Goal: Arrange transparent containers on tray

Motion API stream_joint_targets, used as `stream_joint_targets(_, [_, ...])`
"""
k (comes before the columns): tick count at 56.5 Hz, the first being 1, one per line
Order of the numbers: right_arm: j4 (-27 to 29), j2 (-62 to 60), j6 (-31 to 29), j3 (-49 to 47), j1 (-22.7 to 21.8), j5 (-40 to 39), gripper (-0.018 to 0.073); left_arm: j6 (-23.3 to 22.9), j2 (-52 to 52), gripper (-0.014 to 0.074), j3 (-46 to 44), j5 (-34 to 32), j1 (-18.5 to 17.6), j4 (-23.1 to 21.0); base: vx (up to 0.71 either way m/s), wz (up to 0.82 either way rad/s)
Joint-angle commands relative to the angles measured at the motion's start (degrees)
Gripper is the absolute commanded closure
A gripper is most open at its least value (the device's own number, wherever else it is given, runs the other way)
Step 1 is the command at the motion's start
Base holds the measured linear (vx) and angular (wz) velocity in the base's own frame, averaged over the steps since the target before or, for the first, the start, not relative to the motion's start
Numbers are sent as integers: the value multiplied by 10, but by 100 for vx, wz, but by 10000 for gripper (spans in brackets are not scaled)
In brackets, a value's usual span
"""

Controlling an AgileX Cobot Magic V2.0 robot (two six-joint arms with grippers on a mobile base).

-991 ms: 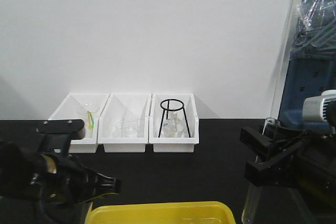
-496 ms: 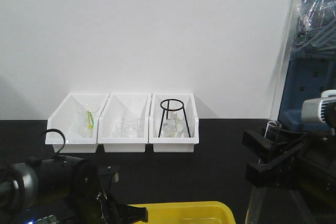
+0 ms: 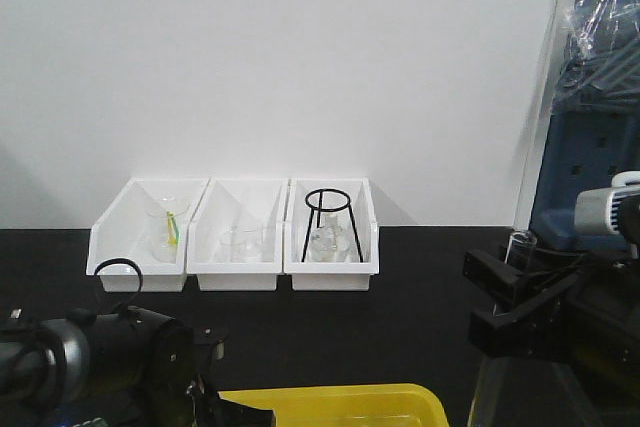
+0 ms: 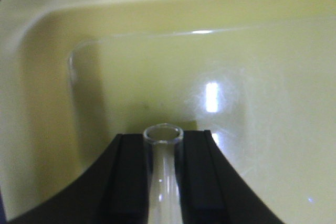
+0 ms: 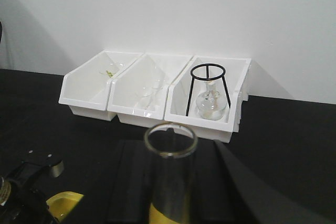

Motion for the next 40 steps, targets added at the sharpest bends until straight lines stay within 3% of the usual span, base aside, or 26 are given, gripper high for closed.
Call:
stream_joint_targets(1, [-1, -11, 0, -19, 0, -35, 572, -3, -27, 225, -16, -11, -2, 5, 0, 0])
stream_joint_targets(10, [-1, -8, 1, -19, 0, -18, 572, -3, -29, 140, -20, -7, -2, 6, 0, 0])
stream_joint_targets(26, [8, 78, 3, -19, 0, 34, 572, 1, -54, 135, -116, 84, -2, 47, 0, 0])
stream_joint_targets(40, [86, 163, 5, -19, 0, 23, 572, 62, -118, 137, -229, 97, -4, 36, 0, 0])
